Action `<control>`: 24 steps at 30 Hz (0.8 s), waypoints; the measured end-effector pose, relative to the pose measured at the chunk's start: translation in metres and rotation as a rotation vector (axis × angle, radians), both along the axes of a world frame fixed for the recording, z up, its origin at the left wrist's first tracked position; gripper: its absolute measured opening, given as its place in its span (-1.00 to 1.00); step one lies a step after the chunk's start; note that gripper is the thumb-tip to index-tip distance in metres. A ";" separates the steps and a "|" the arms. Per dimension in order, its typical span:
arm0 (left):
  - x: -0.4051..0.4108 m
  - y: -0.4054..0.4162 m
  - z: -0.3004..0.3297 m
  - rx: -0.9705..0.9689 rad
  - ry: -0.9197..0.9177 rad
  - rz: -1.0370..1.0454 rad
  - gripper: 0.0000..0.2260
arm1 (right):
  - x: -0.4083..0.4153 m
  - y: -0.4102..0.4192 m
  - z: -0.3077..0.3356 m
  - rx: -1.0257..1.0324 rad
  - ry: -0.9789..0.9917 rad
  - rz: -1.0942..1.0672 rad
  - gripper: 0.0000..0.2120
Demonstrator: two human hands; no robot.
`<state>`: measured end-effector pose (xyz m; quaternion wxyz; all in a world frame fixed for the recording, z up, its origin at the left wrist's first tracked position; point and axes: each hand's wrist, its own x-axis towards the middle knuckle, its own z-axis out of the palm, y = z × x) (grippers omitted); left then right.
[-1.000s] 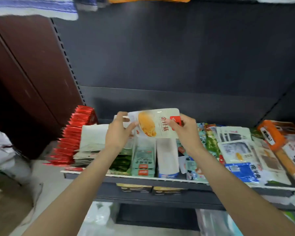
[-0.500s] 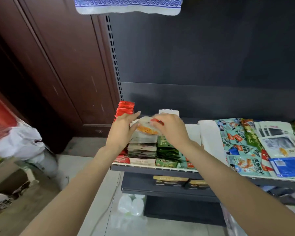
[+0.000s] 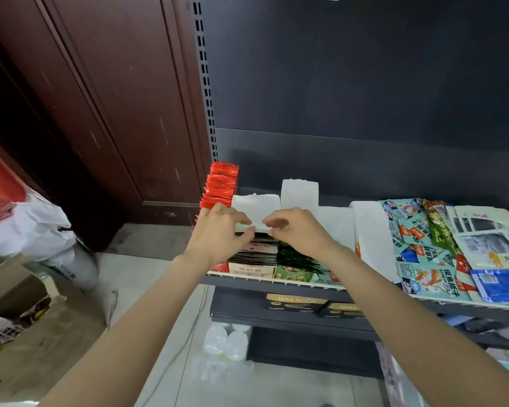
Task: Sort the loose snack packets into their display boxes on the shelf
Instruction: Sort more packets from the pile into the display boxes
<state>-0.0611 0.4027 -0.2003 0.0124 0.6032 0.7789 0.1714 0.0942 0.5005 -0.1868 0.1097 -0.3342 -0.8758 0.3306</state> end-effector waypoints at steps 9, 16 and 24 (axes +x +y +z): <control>0.109 0.063 0.017 0.125 -0.246 -0.140 -0.80 | 0.093 0.048 -0.004 0.005 0.347 -0.393 -0.76; 0.272 0.162 0.000 -0.032 -0.407 -0.231 -0.76 | 0.247 0.117 -0.038 0.077 0.151 -0.620 -0.69; 0.350 0.247 -0.083 -0.457 -0.277 -0.251 -0.45 | 0.374 0.196 -0.094 -0.060 -0.299 -0.660 -0.22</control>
